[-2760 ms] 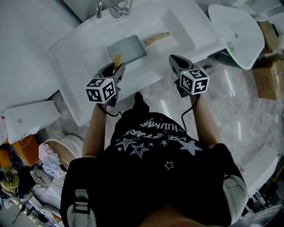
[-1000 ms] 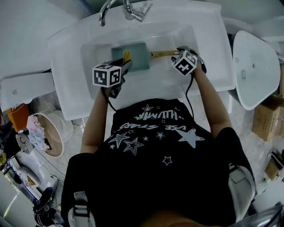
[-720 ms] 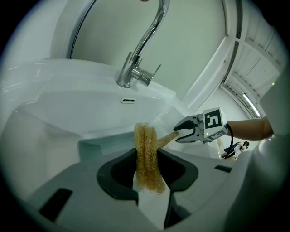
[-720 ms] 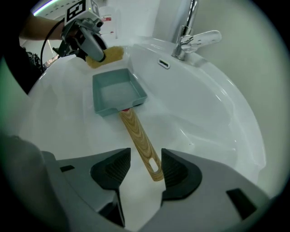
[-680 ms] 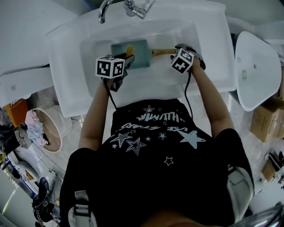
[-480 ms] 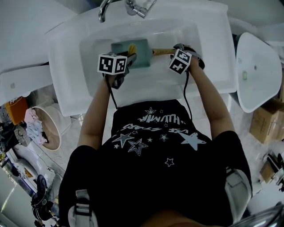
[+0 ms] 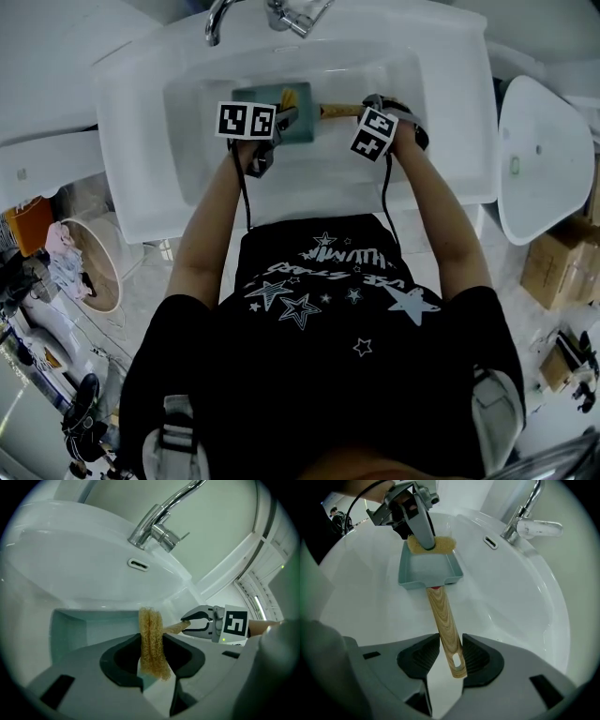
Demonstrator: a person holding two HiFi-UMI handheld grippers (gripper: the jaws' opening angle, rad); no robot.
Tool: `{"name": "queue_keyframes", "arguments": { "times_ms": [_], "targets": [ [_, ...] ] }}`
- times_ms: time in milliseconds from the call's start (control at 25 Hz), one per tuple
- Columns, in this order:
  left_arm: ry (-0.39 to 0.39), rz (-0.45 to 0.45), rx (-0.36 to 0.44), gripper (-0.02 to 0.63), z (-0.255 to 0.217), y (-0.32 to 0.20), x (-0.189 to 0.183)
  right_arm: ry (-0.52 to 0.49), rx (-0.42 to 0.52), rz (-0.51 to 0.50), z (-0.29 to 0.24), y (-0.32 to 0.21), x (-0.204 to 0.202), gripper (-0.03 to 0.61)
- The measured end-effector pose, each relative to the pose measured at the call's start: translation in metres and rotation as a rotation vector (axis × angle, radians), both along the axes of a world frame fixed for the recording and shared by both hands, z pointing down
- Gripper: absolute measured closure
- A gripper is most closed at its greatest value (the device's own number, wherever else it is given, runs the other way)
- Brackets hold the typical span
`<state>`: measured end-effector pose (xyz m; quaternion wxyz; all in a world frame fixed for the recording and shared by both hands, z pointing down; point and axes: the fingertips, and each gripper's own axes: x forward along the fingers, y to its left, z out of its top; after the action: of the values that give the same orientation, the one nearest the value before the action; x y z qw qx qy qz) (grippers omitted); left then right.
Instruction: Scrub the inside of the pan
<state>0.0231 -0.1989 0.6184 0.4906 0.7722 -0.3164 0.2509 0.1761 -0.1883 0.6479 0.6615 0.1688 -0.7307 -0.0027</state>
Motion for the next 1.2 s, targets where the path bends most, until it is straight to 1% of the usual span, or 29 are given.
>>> {"name": "queue_keyframes", "arguments": {
  "times_ms": [320,400,600,800,920,1040,1200],
  "targets": [
    [0.003,-0.072,-0.082,0.479,0.022,-0.008,0.013,0.005,-0.008,-0.009,-0.002,0.002,0.000,0.436],
    [-0.008,-0.086,-0.094,0.479,0.029,-0.010,0.015,0.003,-0.013,-0.013,-0.002,0.003,-0.001,0.436],
    [-0.043,-0.114,-0.102,0.479,0.040,-0.016,0.017,0.000,-0.027,-0.025,-0.001,0.005,-0.001,0.439],
    [-0.070,-0.086,-0.084,0.479,0.044,-0.019,0.025,0.000,-0.033,-0.038,-0.001,0.006,0.000,0.440],
    [-0.088,-0.100,-0.090,0.479,0.048,-0.021,0.025,0.002,-0.038,-0.044,-0.001,0.005,0.000,0.440],
    [-0.083,-0.120,-0.117,0.479,0.053,-0.021,0.027,-0.002,-0.043,-0.047,-0.001,0.005,-0.001,0.442],
    [-0.070,-0.133,-0.134,0.479,0.054,-0.022,0.027,-0.002,-0.048,-0.052,-0.001,0.004,-0.001,0.443]
  ]
}}
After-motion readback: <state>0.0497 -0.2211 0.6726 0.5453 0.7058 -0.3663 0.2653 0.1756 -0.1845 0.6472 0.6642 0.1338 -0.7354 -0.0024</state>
